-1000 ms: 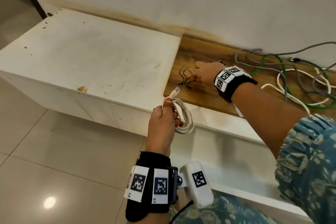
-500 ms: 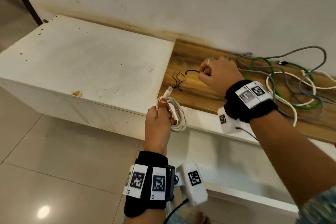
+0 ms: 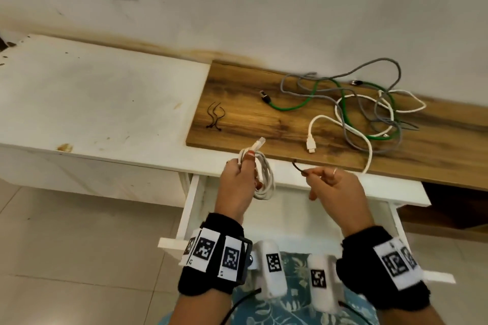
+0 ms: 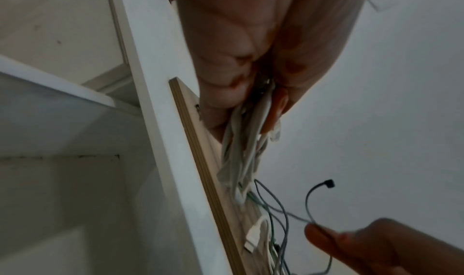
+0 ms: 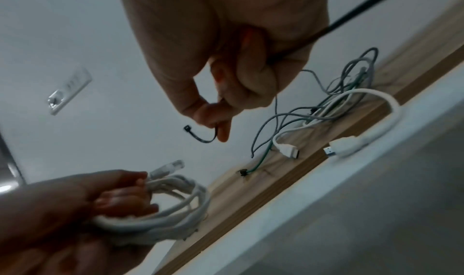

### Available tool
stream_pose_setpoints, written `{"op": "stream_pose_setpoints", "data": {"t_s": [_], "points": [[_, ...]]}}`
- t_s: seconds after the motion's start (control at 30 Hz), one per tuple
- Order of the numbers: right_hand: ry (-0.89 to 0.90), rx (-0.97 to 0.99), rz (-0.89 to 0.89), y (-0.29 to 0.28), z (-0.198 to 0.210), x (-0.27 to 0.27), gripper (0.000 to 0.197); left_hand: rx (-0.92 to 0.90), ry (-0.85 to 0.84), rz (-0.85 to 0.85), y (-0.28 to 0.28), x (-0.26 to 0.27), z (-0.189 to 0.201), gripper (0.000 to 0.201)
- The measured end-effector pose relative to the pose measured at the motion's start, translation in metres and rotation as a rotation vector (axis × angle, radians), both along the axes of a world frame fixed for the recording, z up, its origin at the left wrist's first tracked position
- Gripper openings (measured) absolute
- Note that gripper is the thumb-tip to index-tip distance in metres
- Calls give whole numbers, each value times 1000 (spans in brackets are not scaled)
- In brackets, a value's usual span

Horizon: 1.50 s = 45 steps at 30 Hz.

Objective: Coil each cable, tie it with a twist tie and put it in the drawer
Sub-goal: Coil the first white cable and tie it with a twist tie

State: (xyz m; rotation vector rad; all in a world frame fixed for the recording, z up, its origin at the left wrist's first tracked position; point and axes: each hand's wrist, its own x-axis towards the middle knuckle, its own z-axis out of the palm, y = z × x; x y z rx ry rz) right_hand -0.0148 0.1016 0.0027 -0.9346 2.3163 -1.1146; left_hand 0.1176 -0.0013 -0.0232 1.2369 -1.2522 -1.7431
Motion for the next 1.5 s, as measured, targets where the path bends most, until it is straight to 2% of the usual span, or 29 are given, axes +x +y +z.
{"op": "stream_pose_setpoints", "data": {"t_s": [0.27, 0.4, 0.57, 0.7, 0.87, 1.07, 1.23, 1.4, 1.5], "points": [[-159, -232, -259, 40, -20, -8, 14, 10, 138, -129, 38, -37, 5, 26], [-191, -283, -319, 39, -26, -13, 15, -70, 148, -198, 50, -46, 3, 15], [23, -200, -326, 35, -31, -13, 15, -196, 191, -259, 57, -55, -3, 8], [41, -200, -315, 32, -32, -11, 17, -258, 200, -370, 64, -60, -13, 18], [-150, -269, -341, 29, -36, -10, 16, -205, 232, -439, 72, -61, -13, 27], [-398, -410, -354, 26, -33, -1, 24, -194, 238, -425, 72, -59, -10, 41], [-513, -462, -299, 26, -29, 3, 20, -144, 203, -409, 70, -58, -4, 18], [-578, -451, -158, 24, -22, 9, 18, -111, 187, -379, 63, -54, 2, 9], [-603, -401, -138, 22, -19, 8, 20, -123, 181, -368, 60, -52, 2, 3]]}}
